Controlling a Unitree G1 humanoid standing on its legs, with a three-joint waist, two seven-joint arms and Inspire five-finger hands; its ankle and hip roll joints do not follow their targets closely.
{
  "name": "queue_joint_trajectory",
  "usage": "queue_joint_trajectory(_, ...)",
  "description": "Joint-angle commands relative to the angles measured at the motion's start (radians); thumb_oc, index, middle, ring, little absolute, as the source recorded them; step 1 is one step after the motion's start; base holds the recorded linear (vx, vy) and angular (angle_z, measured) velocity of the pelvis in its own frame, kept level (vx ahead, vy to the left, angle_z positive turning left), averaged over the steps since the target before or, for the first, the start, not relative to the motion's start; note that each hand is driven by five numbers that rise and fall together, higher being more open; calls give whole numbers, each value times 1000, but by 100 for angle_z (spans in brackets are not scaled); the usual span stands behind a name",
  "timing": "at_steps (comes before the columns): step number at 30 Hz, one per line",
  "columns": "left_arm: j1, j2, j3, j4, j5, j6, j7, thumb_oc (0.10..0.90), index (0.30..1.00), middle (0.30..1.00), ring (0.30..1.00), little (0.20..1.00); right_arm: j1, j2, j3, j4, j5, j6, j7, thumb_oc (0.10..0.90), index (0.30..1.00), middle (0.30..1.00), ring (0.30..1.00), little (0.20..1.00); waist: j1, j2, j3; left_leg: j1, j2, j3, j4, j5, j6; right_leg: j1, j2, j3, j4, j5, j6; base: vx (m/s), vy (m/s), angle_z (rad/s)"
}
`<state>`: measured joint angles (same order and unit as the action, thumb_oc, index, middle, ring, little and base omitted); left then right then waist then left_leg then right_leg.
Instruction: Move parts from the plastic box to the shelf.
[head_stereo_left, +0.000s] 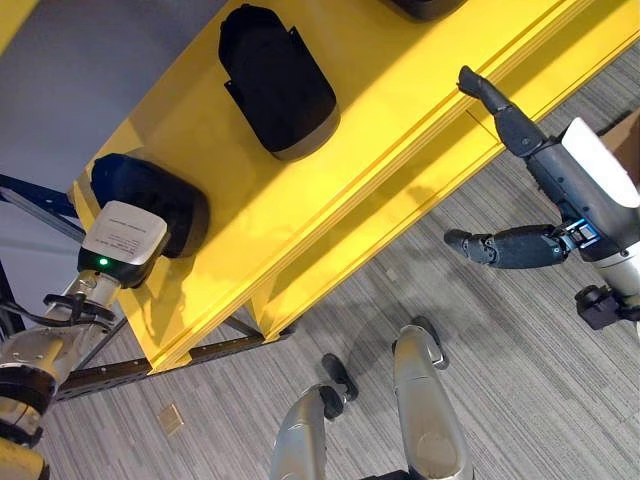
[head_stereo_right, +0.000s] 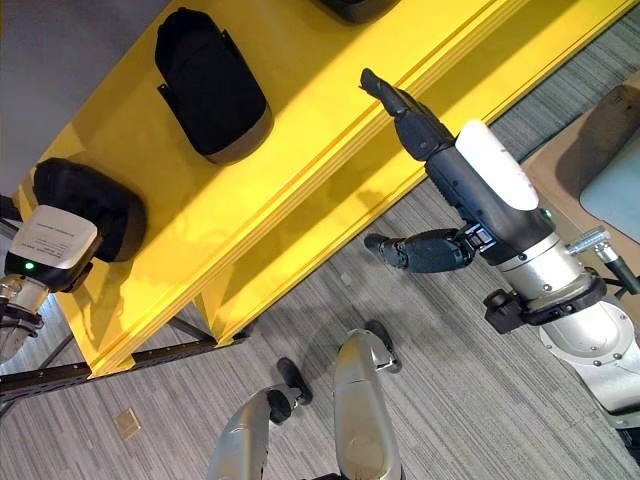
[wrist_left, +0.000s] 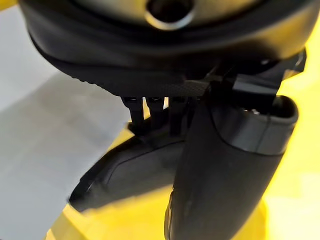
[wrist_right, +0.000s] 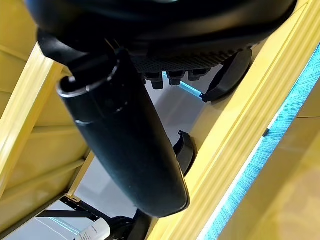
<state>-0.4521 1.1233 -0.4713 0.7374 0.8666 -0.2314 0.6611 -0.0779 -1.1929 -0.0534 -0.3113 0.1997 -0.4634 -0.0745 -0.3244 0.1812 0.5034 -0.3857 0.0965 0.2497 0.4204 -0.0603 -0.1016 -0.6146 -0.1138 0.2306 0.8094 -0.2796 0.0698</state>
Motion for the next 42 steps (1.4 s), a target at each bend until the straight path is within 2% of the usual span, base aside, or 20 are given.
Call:
queue_joint_trajectory(1, -5, 83, 93, 57, -99, 52, -9, 900, 1000, 1000, 1000, 1000, -72, -3, -129, -111, 59, -113, -47, 900, 1000, 1000, 1000, 1000, -9, 25, -35, -21, -83, 15, 5, -106, 118, 56, -9, -128, -30, -81, -98, 0, 0, 0)
queue_joint_trajectory(3, -5, 87, 93, 46, -112, 35, -42, 900, 1000, 1000, 1000, 1000, -66, 0, -134, -117, 60, -115, -46, 900, 1000, 1000, 1000, 1000, -10, 23, -34, -19, -82, 15, 7, -107, 117, 58, -9, -128, -31, -81, -99, 3, -5, 2)
queue_joint_trajectory(6, -4, 80, 93, 54, -114, 16, -33, 900, 1000, 1000, 1000, 1000, -69, -2, -134, -122, 65, -103, -46, 900, 1000, 1000, 1000, 1000, -9, 23, -36, -13, -84, 12, 4, -109, 118, 63, -9, -129, -33, -82, -99, 0, 0, 0)
queue_joint_trajectory(8, 2, 82, 91, 57, -116, 25, -40, 900, 1000, 1000, 1000, 1000, -70, -5, -136, -113, 76, -112, -33, 900, 1000, 1000, 1000, 1000, -10, 24, -36, -8, -84, 14, 3, -109, 118, 69, -12, -130, -34, -83, -100, 16, 5, 1)
queue_joint_trajectory(12, 10, 76, 92, 85, -108, 64, -31, 900, 1000, 1000, 1000, 1000, -84, -10, -129, -106, 77, -107, -29, 900, 1000, 1000, 1000, 1000, -10, 27, -37, -3, -86, 16, 5, -111, 120, 70, -13, -130, -31, -85, -102, 10, 3, 1)
queue_joint_trajectory(16, 10, 70, 116, 97, -197, 157, -15, 900, 1000, 1000, 1000, 1000, -86, -2, -121, -112, 68, -99, -32, 900, 1000, 1000, 1000, 1000, -8, 24, -38, -1, -87, 15, 6, -115, 122, 73, -13, -131, -28, -89, -103, 4, -7, 2)
queue_joint_trajectory(17, 3, 62, 126, 112, -262, 164, -12, 900, 1000, 1000, 1000, 1000, -88, 8, -113, -114, 66, -96, -35, 900, 1000, 1000, 1000, 1000, -8, 23, -40, 0, -89, 16, 5, -115, 122, 74, -10, -130, -27, -89, -103, 1, -60, 2)
queue_joint_trajectory(19, -11, 32, 184, 92, -566, 194, 16, 900, 1000, 1000, 1000, 1000, -78, 34, -101, -117, 44, -95, -50, 900, 1000, 1000, 1000, 1000, 3, 13, -44, 0, -88, 10, 5, -114, 125, 75, -6, -132, -27, -89, -107, -54, -90, 1)
queue_joint_trajectory(20, -10, 31, 191, 88, -592, 191, 21, 900, 1000, 1000, 1000, 1000, -78, 35, -101, -120, 42, -94, -52, 900, 1000, 1000, 1000, 1000, 2, 14, -39, -7, -82, 21, 1, -94, 134, 64, -4, -138, -29, -67, -111, -97, -94, 3)
queue_joint_trajectory(22, -33, -13, 280, 51, -722, 216, 11, 900, 1000, 1000, 1000, 1000, -69, 82, -89, -126, 2, -93, -65, 900, 1000, 1000, 1000, 1000, 13, 7, -46, -9, -82, 17, -1, -92, 136, 66, -1, -141, -29, -68, -113, -64, -135, 8)
queue_joint_trajectory(23, -40, -96, 399, 40, -809, 187, 14, 900, 1000, 1000, 1000, 1000, -43, 143, -89, -141, -35, -94, -73, 900, 1000, 1000, 1000, 1000, 23, -8, -55, -10, -82, 9, -2, -92, 139, 69, 1, -145, -27, -72, -113, -27, -144, 12)
queue_joint_trajectory(25, -39, -133, 434, 19, -835, 190, 15, 900, 1000, 1000, 1000, 1000, -39, 167, -89, -154, -52, -84, -71, 900, 1000, 1000, 1000, 1000, 25, -14, -59, -10, -82, 7, -4, -91, 139, 70, 2, -149, -26, -73, -114, -16, -112, 15)
queue_joint_trajectory(28, -23, -221, 503, 8, -906, 124, 56, 900, 1000, 1000, 1000, 1000, -36, 194, -92, -171, -60, -64, -66, 900, 1000, 1000, 1000, 1000, 29, -25, -66, -4, -84, 1, -10, -91, 137, 69, 8, -151, -19, -80, -119, -1, -43, 4)
queue_joint_trajectory(29, -5, -251, 527, -14, -982, 104, 65, 900, 1000, 1000, 1000, 1000, -40, 204, -90, -170, -65, -59, -58, 900, 1000, 1000, 1000, 1000, 30, -27, -69, -1, -85, 1, -14, -90, 137, 70, 12, -150, -19, -83, -121, 0, 0, 0)
queue_joint_trajectory(33, 21, -347, 588, -53, -1053, 19, 109, 900, 1000, 1000, 1000, 1000, -44, 230, -90, -177, -70, -51, -50, 900, 1000, 1000, 1000, 1000, 32, -41, -70, 1, -88, -5, -18, -92, 138, 71, 24, -148, -17, -87, -125, -11, -20, 2)
queue_joint_trajectory(34, 29, -379, 600, -63, -1076, -38, 91, 900, 1000, 1000, 1000, 1000, -49, 240, -85, -177, -76, -51, -48, 900, 1000, 1000, 1000, 1000, 32, -48, -70, -1, -86, -5, -19, -92, 139, 68, 30, -147, -16, -87, -124, -35, -41, 5)
queue_joint_trajectory(36, 34, -404, 597, -111, -1051, -70, 76, 900, 1000, 1000, 1000, 1000, -48, 251, -79, -180, -89, -53, -59, 900, 1000, 1000, 1000, 1000, 35, -57, -68, -6, -85, -7, -20, -91, 139, 68, 34, -148, -22, -83, -124, -57, -54, 3)
queue_joint_trajectory(39, 31, -424, 566, -209, -1019, -55, 41, 900, 1000, 1000, 1000, 1000, -48, 273, -72, -185, -106, -50, -79, 900, 1000, 1000, 1000, 1000, 42, -66, -64, -16, -83, -12, -22, -88, 142, 67, 40, -152, -29, -77, -122, -68, -68, 5)
queue_joint_trajectory(42, 42, -443, 525, -339, -1001, -7, -22, 900, 1000, 1000, 1000, 1000, -44, 300, -69, -198, -127, -46, -91, 900, 1000, 1000, 1000, 1000, 49, -74, -53, -20, -79, -13, -23, -87, 144, 70, 43, -159, -36, -70, -117, -59, -57, 3)
